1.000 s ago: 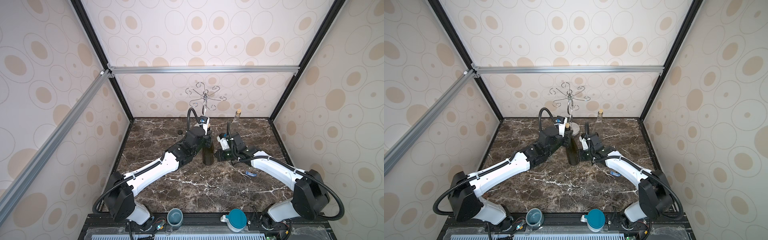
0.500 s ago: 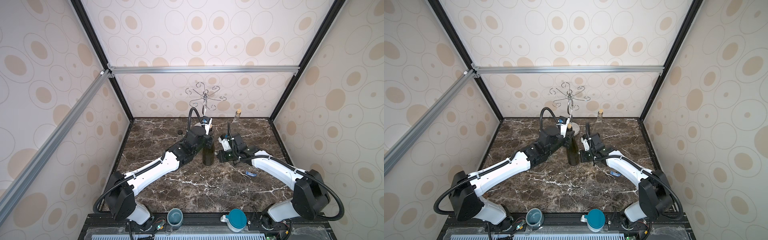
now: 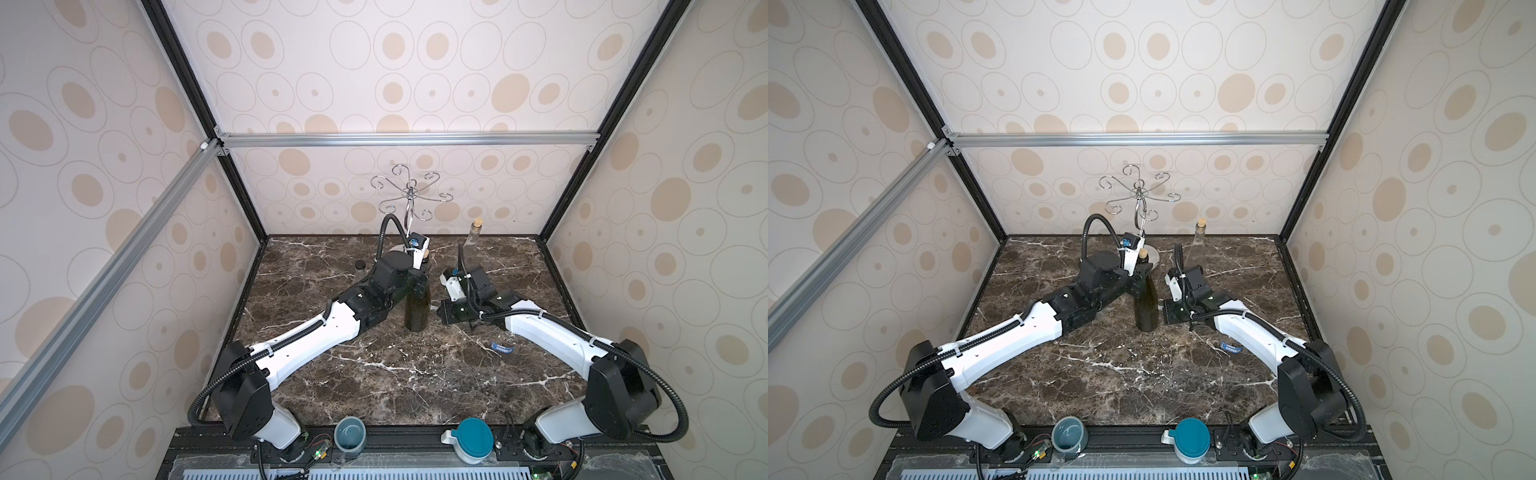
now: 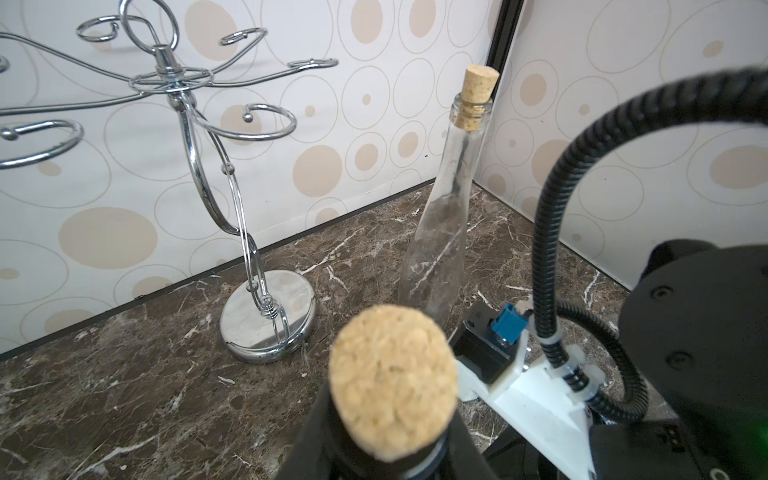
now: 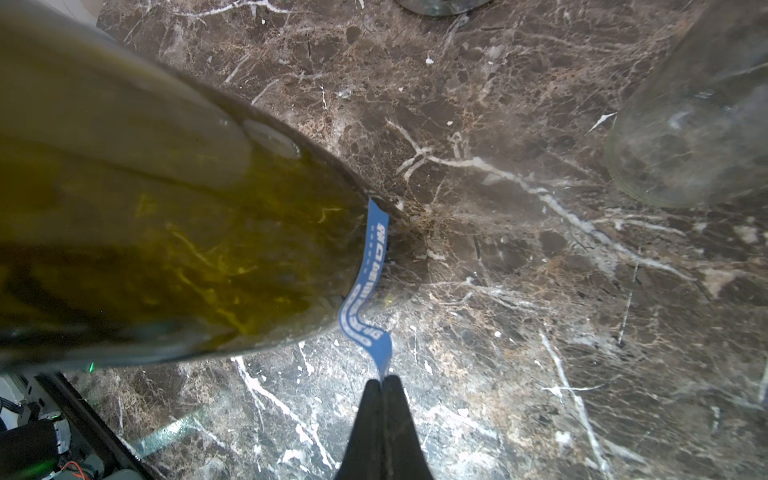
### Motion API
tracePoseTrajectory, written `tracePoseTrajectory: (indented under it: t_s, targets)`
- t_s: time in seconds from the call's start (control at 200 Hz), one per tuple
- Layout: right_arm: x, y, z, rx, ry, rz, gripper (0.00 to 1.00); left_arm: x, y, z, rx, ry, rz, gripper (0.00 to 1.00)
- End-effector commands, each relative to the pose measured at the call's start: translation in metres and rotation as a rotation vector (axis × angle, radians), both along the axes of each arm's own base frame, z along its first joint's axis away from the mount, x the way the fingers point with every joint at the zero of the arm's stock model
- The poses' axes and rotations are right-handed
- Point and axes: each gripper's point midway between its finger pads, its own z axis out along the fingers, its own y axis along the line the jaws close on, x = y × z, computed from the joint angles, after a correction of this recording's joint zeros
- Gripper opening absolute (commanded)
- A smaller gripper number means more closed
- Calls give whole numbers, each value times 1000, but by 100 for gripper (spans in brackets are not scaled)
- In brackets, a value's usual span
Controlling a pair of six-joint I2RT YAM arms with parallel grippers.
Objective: Remove the label from the bottle
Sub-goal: Tear open the label from the bottle.
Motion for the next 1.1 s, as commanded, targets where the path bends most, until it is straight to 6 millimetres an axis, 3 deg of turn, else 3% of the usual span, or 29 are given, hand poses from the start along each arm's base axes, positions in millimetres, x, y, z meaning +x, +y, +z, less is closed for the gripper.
tracePoseTrajectory:
  t_s: [0.0, 1.091]
  targets:
    - [0, -4, 13, 4, -28, 10, 0, -6, -8, 6, 16, 1, -47, 4]
    - [9, -18, -3, 7, 17, 25, 0, -14, -15, 5, 37, -3, -122, 5]
